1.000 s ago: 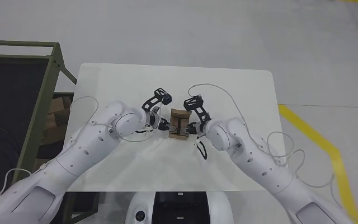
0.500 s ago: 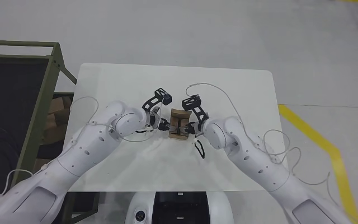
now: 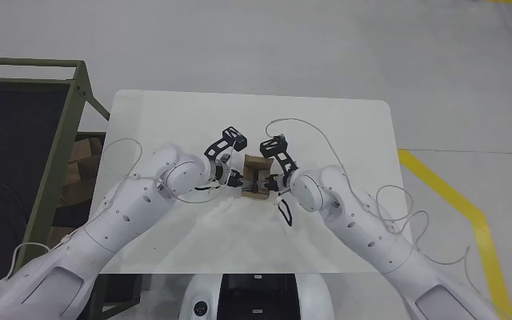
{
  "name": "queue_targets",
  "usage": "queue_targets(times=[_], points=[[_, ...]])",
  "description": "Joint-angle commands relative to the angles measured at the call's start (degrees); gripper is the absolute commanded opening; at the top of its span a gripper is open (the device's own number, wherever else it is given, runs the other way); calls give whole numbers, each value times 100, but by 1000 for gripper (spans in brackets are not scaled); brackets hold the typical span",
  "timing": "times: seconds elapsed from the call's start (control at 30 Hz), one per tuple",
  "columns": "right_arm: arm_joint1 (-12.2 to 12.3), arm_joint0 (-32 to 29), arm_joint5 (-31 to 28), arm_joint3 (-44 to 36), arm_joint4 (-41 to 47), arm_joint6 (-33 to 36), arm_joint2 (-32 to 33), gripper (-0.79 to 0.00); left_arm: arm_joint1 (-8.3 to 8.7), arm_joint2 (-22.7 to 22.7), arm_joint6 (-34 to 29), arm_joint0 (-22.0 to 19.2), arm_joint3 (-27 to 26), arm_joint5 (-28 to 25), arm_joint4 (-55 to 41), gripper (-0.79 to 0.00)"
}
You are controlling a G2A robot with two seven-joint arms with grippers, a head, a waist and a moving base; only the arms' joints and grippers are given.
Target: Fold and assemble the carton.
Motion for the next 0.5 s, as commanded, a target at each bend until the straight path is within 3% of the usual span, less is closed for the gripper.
queue_targets(times=[0.0, 0.47], points=[[-13, -1, -3, 12, -6, 7, 7, -58, -9, -9, -21, -1, 12, -7, 8, -135], [-83, -67, -38, 8, -108, 85, 76, -151, -72, -79, -64, 17, 50, -36, 69, -182]])
